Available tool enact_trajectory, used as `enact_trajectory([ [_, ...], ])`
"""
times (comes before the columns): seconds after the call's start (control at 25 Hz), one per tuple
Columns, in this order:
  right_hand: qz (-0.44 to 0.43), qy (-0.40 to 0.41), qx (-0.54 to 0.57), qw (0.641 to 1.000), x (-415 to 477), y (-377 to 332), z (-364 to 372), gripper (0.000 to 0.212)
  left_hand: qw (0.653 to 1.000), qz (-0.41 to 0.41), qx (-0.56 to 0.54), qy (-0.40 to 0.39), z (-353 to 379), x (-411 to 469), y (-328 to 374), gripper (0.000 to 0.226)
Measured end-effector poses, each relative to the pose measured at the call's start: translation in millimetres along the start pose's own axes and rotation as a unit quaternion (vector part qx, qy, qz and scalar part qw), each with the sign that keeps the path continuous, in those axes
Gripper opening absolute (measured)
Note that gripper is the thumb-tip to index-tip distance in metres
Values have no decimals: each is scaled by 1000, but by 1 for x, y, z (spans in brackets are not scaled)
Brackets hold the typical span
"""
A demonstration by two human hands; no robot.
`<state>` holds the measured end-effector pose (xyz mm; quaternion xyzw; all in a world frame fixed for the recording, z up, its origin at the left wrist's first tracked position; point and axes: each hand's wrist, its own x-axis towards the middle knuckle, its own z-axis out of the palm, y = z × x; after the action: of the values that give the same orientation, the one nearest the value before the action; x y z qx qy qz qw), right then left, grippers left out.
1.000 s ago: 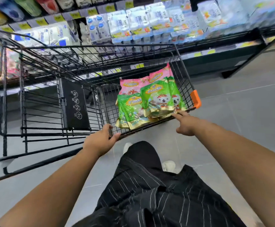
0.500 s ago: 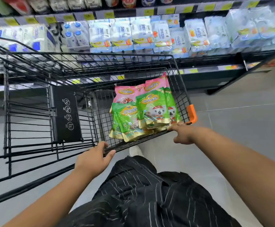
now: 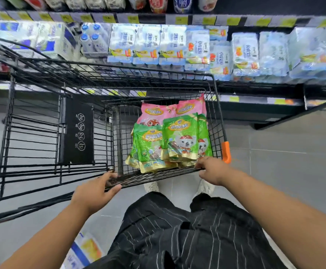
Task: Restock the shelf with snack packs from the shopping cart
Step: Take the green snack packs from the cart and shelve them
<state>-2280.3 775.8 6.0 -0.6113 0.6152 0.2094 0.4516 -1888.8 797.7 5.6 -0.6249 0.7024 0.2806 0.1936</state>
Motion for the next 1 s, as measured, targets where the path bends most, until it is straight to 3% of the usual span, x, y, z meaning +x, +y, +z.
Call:
enact_trajectory([
  [0.12,-38,2,13,999,3,17,-7,32,998,-40,-29,-24,-3,3,0,80],
  [0.28,-48,-12,88,995,14,34,-11,30,995,-77,-37,-53,-9,2,13,53],
  [0.52,12,42,219,975,48,30,-28,24,955,-138,-254,-65,-19,38,42,44],
  [0.8,112,130,330,928,119,17,-23,70,900,-179,-393,-51,-5,144,69,65],
  [0.92,134,180,319,921,140,15,-6,78,890,-218,-398,-54,21,182,65,75],
  [1.0,130,214,368,895,152,16,6,82,867,-250,-426,-65,38,199,67,75],
])
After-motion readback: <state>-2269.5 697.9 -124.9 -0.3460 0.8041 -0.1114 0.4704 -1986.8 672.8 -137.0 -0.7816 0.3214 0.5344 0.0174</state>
